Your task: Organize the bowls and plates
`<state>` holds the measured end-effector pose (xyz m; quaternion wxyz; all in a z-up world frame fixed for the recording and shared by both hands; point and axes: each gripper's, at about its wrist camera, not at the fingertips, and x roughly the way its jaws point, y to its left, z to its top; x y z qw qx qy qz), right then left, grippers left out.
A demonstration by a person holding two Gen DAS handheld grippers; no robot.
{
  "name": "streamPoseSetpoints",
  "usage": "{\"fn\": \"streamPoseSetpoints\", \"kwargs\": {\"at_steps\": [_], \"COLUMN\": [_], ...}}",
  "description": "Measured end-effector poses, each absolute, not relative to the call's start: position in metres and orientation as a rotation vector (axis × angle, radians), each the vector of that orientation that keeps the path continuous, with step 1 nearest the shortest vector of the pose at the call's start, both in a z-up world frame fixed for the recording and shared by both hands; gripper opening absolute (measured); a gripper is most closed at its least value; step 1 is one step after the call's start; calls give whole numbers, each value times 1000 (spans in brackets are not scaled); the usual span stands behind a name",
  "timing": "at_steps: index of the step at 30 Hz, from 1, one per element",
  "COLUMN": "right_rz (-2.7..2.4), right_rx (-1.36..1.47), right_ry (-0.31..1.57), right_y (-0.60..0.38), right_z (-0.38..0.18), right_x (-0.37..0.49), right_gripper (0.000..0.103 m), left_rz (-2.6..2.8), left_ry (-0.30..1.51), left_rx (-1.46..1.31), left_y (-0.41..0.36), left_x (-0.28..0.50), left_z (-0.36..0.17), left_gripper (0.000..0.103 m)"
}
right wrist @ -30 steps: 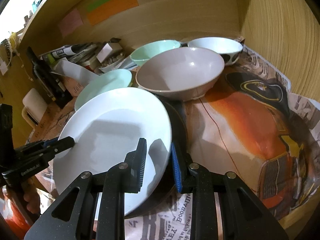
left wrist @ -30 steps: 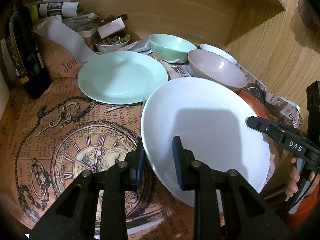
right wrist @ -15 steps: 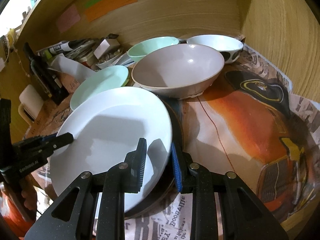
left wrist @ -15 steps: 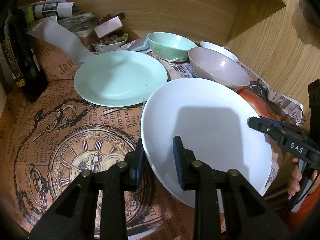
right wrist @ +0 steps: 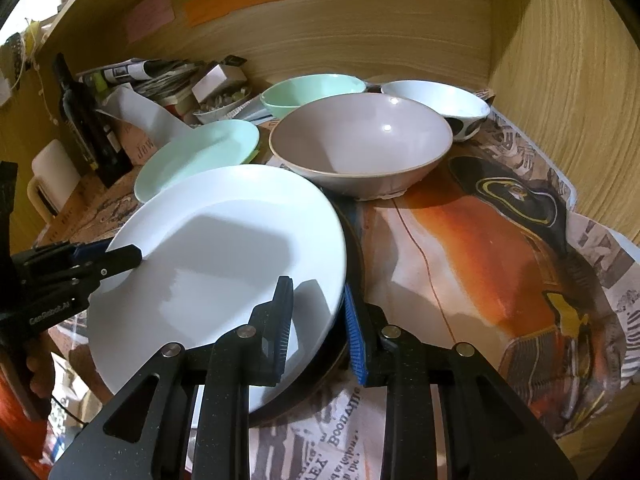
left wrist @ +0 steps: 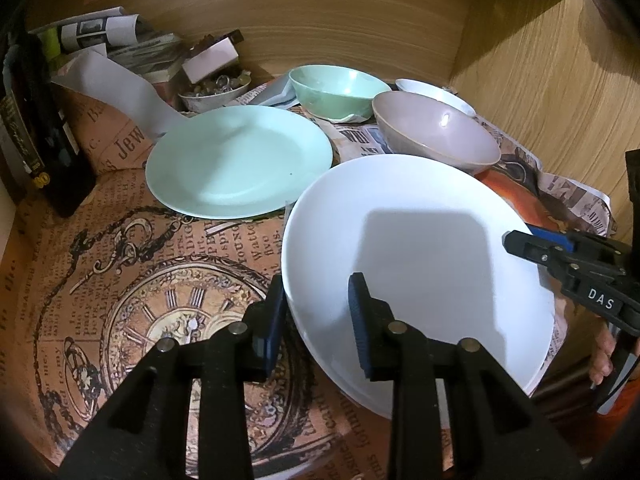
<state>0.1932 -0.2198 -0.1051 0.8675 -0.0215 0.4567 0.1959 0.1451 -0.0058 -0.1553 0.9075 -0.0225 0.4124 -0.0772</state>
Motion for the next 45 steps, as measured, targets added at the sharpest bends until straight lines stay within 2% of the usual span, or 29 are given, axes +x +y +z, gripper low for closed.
{"fn": "streamPoseSetpoints", "kwargs": {"at_steps": [3, 7, 10, 13, 17, 19, 22, 26, 30, 36, 45], "right_rz": [398, 334, 345, 354, 384, 403, 431, 430, 464, 524, 582], "right_rx": [-53, -143, -138, -117, -69, -51, -22, -25, -14, -29, -81], "right_ry": [949, 887, 886, 880, 865, 852, 831, 788, 767, 767, 845], "right_y": [-221, -218, -219, -220, -219, -216, -211, -201, -186, -153, -104], "right_z": [-104, -96, -93, -91, -84, -79, -71, -64, -58, -54, -59], "right_x": [192, 186, 187, 188, 188, 189, 193, 199, 208, 226, 277], "right_gripper": [23, 38, 39, 39, 49, 49, 49, 58, 59, 60, 60], "left_rz": [-154, -157, -150, -138, -129, -120, -92, -15, 41, 95, 73], "left_ry": [852, 850, 847, 847, 827, 810, 766, 695, 653, 667, 797], "left_rx": [-34, -16, -11, -13, -48, -56, -70, -51, -63, -72, -116], "left_y": [-6, -10, -10, -6, 9, 15, 29, 50, 75, 104, 125], "left_x": [145, 145, 144, 142, 135, 131, 127, 127, 134, 160, 214], "left_z": [-156, -157, -157, -155, -146, -140, -126, -107, -92, -90, -125], "left_gripper": [33, 34, 35, 39, 46, 49, 61, 80, 91, 91, 90]}}
